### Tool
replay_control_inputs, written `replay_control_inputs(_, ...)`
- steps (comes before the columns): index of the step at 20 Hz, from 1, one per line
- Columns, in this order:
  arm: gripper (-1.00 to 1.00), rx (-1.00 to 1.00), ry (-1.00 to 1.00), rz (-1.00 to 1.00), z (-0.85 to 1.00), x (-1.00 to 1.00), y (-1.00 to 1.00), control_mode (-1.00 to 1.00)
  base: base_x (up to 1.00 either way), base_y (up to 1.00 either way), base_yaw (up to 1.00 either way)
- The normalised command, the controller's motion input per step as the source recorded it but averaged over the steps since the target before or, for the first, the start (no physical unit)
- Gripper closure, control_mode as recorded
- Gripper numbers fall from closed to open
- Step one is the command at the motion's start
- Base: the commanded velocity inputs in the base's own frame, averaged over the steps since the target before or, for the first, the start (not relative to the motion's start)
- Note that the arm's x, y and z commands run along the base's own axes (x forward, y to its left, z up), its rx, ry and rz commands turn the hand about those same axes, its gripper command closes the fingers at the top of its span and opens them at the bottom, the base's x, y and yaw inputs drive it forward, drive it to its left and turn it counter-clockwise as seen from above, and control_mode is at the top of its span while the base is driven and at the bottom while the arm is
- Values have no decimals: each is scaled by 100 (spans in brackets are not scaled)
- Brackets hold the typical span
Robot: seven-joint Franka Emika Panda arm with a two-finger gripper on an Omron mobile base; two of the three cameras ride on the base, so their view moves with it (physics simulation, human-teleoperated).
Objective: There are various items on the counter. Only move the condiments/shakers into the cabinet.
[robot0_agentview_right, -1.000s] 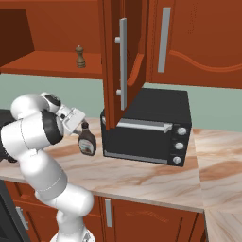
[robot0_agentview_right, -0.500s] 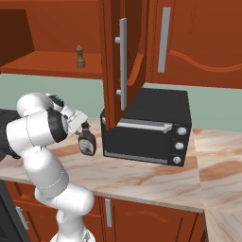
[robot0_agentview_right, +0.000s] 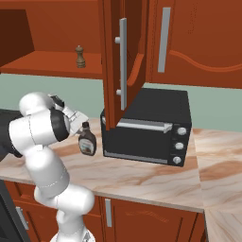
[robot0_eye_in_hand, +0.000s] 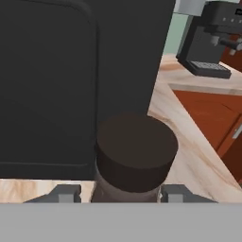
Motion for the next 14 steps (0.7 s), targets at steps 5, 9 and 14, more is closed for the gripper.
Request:
replay_control_inputs(5, 100, -2, 0, 0, 11, -42, 0, -100, 0, 0, 0)
replay_control_inputs(9, 100, 0, 0, 6, 65, -96, 0, -100, 0, 0, 0)
replay_control_inputs(14, 100, 4, -1, 21, 95, -86, 0, -100, 0, 0, 0)
